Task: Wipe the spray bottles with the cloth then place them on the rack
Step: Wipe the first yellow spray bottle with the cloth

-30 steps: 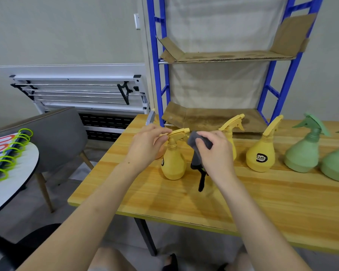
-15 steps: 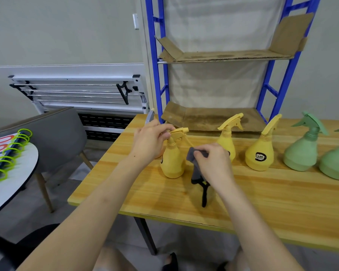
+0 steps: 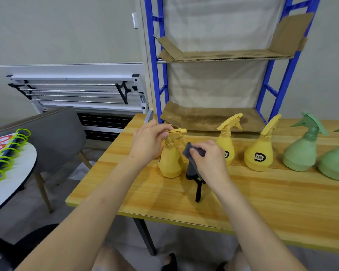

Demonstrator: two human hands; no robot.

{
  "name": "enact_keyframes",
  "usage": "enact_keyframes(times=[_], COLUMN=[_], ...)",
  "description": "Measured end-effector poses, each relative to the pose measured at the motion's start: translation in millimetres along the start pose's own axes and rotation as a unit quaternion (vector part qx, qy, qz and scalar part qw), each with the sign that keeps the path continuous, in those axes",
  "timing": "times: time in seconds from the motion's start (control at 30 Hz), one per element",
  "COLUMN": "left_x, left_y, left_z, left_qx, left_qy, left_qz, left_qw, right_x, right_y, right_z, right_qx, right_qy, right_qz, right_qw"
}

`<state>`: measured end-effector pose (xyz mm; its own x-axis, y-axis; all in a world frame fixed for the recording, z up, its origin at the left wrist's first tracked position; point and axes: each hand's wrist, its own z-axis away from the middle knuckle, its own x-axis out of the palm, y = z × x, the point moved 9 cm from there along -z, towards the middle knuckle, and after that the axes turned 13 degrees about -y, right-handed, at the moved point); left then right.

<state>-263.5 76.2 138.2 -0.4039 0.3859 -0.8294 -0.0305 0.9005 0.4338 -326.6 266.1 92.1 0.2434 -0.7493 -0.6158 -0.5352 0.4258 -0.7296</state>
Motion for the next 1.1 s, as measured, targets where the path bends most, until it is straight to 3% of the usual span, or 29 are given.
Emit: enact_keyframes(times=[0.1, 0.27, 0.5, 0.77, 0.9, 1.0, 1.1], left_x=[0, 0, 2, 0, 12, 24, 14], left_y=[0, 4, 1, 7, 11, 9, 13], left_z=[-1, 0, -1, 7, 16, 19, 16], left_qx=[-0.002, 0.012, 0.014, 0.036, 0.005, 0.011, 0.036], left_qy=[-0.005, -0.006, 0.002, 0.004, -0.072, -0.119, -0.085], left_qz=[-0.004, 0.001, 0.017, 0.052, 0.117, 0.151, 0.206], left_qw=[1.0, 1.0, 1.0, 0.998, 0.99, 0.981, 0.974], right_x=[-10, -11, -3, 4, 22, 12, 4], right_y=[4, -29, -2, -23, -10, -3, 0], right_z=[1, -14, -2, -6, 5, 9, 8], right_qx=[0.015, -0.035, 0.013, -0.033, -0.02, -0.019, -0.026], right_qy=[-0.002, 0.003, -0.043, -0.05, -0.118, -0.055, -0.017], right_qz=[0.004, -0.006, 0.023, -0.074, -0.094, -0.15, -0.169], right_qw=[1.0, 0.999, 0.999, 0.995, 0.988, 0.987, 0.985])
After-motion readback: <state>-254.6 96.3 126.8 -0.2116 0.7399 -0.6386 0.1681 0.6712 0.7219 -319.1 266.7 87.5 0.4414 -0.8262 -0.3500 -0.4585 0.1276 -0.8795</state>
